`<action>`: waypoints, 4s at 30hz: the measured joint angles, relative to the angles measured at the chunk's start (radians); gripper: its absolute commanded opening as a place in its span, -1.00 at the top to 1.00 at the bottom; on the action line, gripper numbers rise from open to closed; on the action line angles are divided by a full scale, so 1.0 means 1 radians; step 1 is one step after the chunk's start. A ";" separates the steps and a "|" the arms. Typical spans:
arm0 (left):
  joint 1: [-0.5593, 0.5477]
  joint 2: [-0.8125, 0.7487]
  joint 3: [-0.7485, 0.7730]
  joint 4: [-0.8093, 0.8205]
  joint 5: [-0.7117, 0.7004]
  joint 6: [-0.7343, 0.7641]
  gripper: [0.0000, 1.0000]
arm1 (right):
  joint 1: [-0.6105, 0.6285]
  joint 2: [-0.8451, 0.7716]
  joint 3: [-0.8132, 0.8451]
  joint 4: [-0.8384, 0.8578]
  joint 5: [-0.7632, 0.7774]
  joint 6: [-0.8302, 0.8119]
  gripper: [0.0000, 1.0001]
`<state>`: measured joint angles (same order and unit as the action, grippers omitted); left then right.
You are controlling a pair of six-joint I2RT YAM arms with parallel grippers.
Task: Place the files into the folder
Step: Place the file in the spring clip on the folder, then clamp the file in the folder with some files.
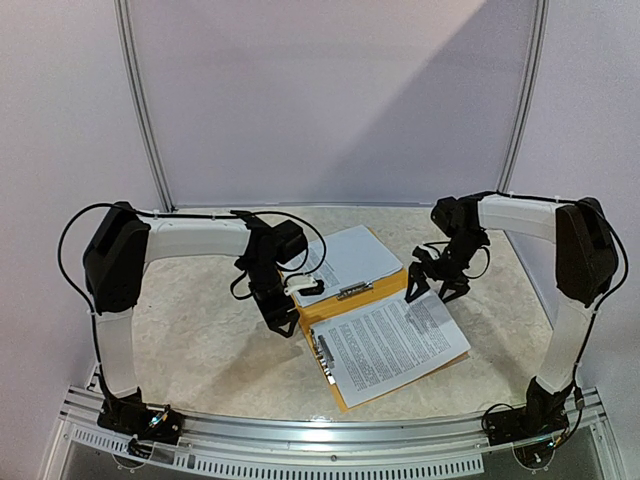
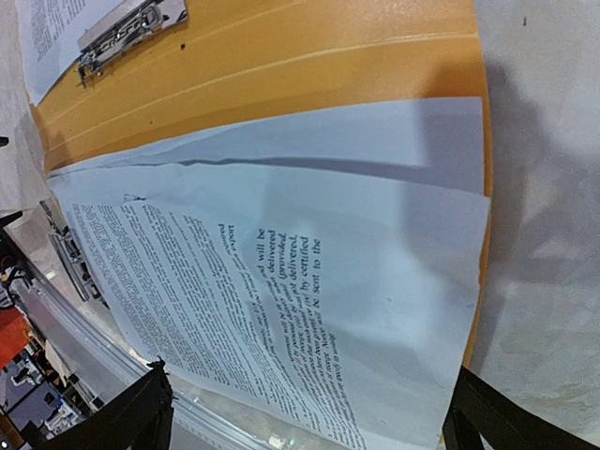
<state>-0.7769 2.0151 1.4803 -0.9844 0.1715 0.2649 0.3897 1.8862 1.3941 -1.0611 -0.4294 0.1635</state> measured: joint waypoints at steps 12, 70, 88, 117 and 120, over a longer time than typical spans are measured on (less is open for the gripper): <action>0.000 0.000 0.000 0.000 0.000 0.000 -0.50 | 0.000 0.008 0.071 0.016 0.132 0.028 -0.97; 0.057 0.047 0.042 0.121 0.367 -0.214 0.01 | 0.463 -0.005 -0.432 1.161 -0.262 0.417 0.56; 0.055 0.105 0.020 0.164 0.451 -0.266 0.06 | 0.487 0.014 -0.402 1.091 -0.235 0.396 0.49; 0.006 0.122 0.032 0.152 0.416 -0.231 0.07 | 0.459 -0.156 -0.524 1.015 -0.053 0.373 0.47; 0.006 0.122 0.032 0.148 0.399 -0.224 0.07 | 0.446 -0.195 -0.522 0.940 -0.021 0.351 0.48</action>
<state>-0.7708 2.1368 1.5124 -0.8364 0.5709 0.0406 0.8356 1.6909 0.8719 -0.1211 -0.4500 0.5140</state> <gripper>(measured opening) 0.467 0.263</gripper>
